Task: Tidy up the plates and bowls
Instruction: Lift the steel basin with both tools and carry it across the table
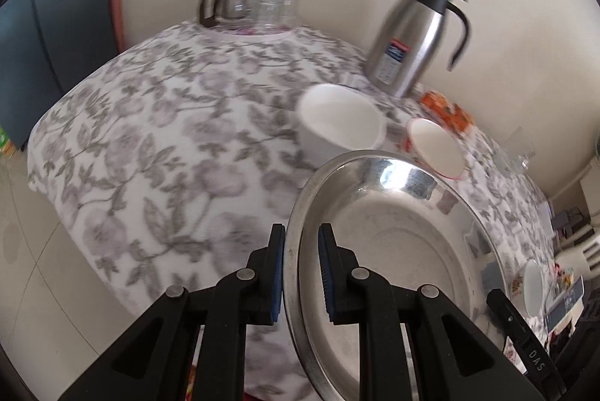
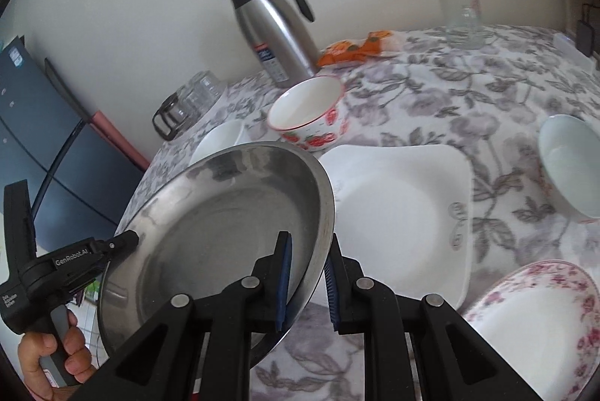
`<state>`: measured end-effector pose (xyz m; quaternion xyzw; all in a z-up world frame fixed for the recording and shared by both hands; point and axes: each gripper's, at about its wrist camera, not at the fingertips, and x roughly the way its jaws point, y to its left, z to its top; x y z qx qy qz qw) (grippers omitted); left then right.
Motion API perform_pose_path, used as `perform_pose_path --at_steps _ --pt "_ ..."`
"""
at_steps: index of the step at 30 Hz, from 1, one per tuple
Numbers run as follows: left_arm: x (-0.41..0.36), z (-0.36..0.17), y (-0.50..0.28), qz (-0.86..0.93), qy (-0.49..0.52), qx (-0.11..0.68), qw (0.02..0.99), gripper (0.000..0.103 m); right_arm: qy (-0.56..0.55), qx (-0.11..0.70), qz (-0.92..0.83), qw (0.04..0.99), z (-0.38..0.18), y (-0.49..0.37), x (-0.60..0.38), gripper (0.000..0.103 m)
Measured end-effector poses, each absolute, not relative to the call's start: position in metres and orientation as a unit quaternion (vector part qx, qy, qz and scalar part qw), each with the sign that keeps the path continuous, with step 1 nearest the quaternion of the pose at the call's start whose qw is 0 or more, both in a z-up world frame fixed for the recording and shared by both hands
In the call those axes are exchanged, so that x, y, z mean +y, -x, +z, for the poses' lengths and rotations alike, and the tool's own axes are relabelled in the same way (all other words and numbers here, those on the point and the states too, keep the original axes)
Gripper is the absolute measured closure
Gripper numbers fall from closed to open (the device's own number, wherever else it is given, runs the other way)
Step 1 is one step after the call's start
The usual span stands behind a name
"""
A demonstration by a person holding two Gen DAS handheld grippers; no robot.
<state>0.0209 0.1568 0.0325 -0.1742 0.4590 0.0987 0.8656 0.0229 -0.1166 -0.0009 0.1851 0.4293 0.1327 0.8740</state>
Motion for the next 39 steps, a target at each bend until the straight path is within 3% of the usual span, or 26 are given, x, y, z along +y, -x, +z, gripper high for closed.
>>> perform_pose_path --at_steps 19,39 --pt "0.033 0.036 -0.075 0.010 0.139 0.484 0.864 0.085 -0.263 0.395 0.005 0.881 -0.007 -0.008 -0.228 0.085" --pt "0.019 0.027 -0.102 -0.019 0.161 0.469 0.868 0.085 -0.241 0.393 -0.020 0.887 -0.014 -0.013 -0.232 0.083"
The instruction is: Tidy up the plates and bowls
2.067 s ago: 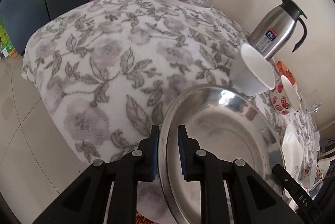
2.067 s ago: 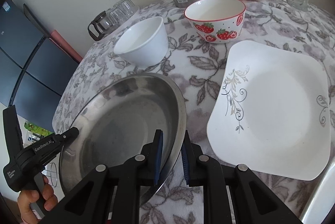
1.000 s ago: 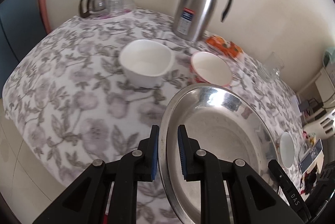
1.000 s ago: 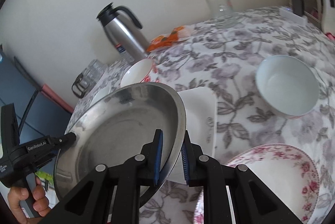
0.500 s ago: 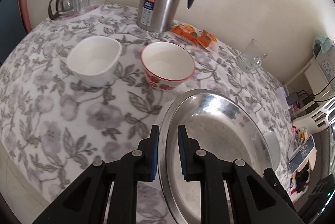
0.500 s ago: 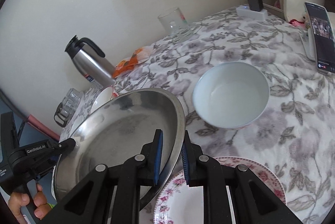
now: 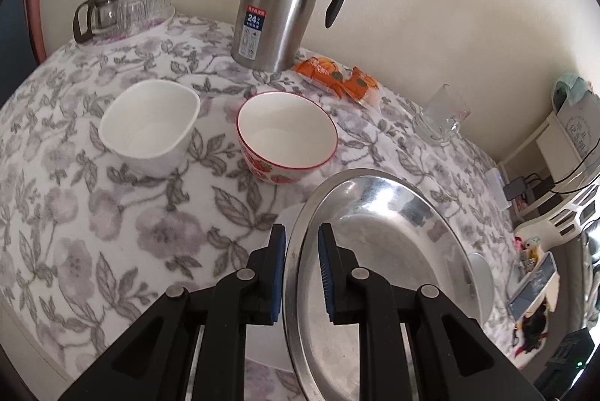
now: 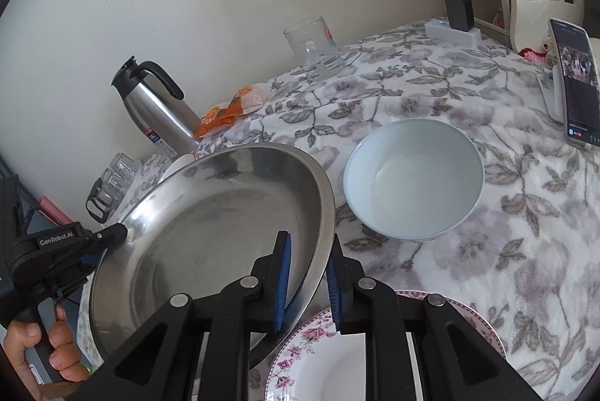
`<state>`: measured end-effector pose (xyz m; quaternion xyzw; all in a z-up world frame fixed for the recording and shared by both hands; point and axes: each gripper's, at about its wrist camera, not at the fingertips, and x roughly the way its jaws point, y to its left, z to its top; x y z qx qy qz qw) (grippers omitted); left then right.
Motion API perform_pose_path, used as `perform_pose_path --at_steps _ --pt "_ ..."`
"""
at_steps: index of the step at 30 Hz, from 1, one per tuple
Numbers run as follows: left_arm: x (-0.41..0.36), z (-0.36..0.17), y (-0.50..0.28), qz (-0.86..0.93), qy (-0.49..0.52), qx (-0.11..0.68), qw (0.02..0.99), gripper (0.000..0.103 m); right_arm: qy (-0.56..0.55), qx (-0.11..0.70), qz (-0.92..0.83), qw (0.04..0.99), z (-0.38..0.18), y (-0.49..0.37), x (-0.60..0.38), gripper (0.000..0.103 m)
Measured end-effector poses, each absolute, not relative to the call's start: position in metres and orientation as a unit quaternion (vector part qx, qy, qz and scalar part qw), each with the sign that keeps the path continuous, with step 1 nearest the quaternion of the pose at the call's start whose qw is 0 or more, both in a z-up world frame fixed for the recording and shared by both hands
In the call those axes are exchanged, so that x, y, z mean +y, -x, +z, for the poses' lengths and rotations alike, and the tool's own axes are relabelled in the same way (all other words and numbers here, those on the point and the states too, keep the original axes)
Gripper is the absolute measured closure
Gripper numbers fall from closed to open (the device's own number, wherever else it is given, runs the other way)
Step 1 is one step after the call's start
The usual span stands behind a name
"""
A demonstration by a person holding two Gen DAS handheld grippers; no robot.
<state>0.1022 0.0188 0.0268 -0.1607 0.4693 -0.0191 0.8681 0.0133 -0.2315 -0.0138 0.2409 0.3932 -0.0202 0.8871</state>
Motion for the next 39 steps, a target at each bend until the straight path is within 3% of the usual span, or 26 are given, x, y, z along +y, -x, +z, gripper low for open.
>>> perform_pose_path --at_steps 39 --pt "0.055 -0.027 -0.110 0.038 0.191 0.512 0.836 0.085 -0.145 0.452 -0.003 0.880 -0.041 -0.038 -0.187 0.082"
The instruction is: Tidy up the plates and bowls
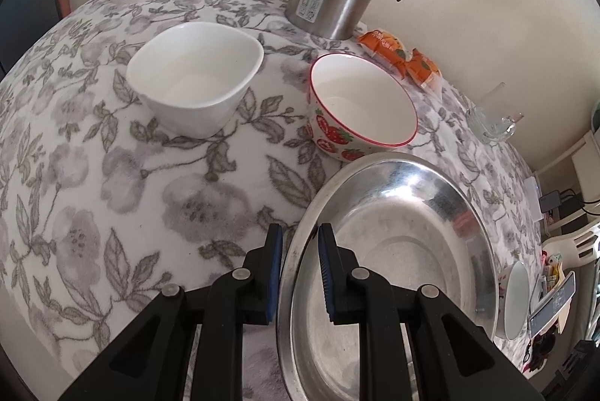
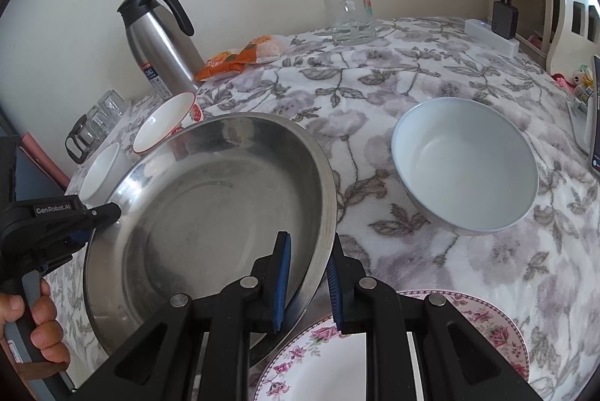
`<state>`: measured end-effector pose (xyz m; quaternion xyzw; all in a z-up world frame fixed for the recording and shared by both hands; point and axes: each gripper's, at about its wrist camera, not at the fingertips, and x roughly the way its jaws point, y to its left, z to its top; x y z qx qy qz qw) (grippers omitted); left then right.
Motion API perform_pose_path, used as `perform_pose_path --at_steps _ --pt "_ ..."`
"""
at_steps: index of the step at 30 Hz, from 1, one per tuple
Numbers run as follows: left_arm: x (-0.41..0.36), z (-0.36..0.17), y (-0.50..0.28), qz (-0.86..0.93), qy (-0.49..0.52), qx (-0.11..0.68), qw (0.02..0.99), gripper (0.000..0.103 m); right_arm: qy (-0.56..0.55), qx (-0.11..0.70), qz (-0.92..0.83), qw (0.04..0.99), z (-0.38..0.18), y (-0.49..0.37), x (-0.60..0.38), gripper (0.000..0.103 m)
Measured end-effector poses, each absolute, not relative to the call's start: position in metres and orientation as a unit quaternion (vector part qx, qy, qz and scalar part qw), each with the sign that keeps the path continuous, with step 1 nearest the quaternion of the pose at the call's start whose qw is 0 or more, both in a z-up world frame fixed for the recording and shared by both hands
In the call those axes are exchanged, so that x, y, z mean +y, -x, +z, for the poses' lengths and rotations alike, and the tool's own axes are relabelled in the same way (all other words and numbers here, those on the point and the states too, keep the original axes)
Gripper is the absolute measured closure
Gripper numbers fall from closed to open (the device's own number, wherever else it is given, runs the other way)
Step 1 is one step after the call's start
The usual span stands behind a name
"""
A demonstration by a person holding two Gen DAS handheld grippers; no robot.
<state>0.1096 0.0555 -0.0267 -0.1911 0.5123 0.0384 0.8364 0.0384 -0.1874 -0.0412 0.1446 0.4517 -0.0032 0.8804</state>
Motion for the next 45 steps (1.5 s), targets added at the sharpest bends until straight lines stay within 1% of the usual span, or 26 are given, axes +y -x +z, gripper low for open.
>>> perform_pose_path --at_steps 14,33,35,45 --pt "0.058 -0.041 -0.109 0.050 0.193 0.546 0.814 0.082 -0.134 0.461 -0.006 0.877 -0.044 -0.039 -0.184 0.082" --pt "0.053 -0.047 -0.112 0.049 0.183 0.557 0.808 0.082 -0.131 0.461 -0.011 0.878 -0.044 -0.039 -0.185 0.083" --pt "0.053 -0.047 -0.111 0.049 0.182 0.560 0.807 0.080 -0.131 0.461 -0.011 0.878 -0.044 -0.039 -0.186 0.082" --pt "0.053 -0.046 -0.112 0.045 0.183 0.565 0.803 0.079 -0.133 0.458 -0.015 0.879 -0.042 -0.037 -0.187 0.082"
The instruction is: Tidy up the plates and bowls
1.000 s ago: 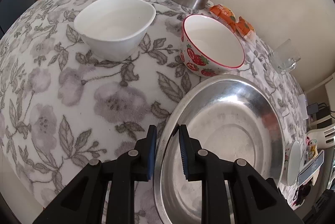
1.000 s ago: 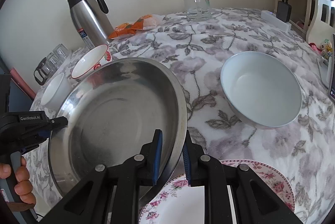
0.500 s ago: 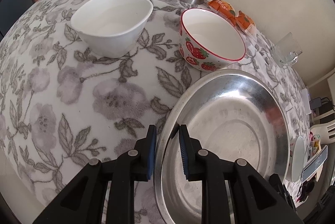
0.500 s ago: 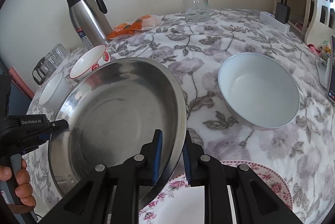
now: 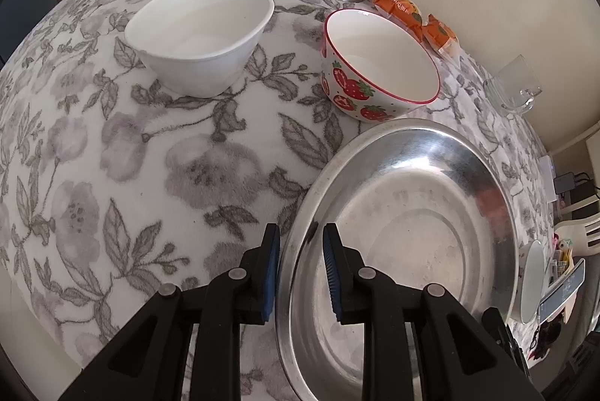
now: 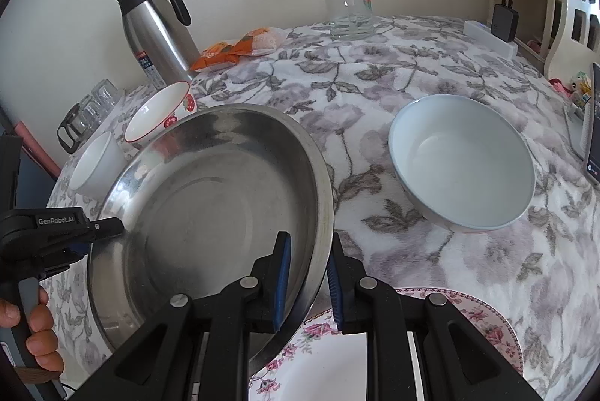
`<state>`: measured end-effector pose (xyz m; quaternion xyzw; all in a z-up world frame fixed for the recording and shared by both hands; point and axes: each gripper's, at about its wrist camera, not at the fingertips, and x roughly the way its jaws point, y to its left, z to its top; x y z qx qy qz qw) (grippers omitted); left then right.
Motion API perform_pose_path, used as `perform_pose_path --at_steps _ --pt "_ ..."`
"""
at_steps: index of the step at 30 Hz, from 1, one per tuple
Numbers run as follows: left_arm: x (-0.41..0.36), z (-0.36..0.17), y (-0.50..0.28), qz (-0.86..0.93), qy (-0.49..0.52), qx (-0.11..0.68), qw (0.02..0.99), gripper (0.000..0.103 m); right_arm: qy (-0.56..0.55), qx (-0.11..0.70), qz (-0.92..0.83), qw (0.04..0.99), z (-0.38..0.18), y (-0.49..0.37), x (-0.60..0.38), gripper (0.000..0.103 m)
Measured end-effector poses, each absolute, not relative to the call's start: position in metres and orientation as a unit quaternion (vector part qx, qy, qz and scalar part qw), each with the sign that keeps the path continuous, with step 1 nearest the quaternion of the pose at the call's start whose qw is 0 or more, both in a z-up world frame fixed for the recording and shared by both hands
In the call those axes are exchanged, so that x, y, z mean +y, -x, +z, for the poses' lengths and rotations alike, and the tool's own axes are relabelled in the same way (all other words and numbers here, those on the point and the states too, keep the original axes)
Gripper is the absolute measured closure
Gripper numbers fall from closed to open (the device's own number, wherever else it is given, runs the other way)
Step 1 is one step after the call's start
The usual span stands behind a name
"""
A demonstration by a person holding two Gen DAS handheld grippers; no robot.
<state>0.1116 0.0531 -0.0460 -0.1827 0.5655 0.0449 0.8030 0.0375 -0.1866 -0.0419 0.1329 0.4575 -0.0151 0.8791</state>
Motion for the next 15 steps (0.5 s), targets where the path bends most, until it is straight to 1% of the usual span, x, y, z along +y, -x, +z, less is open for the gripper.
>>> perform_pose_path --at_steps 5,15 --pt "0.053 -0.036 -0.110 0.044 0.176 0.553 0.813 0.073 -0.133 0.456 -0.016 0.880 -0.041 -0.037 -0.187 0.082" --pt "0.050 -0.032 -0.110 0.038 0.164 0.548 0.819 0.073 -0.135 0.454 -0.017 0.881 -0.040 -0.038 -0.187 0.081"
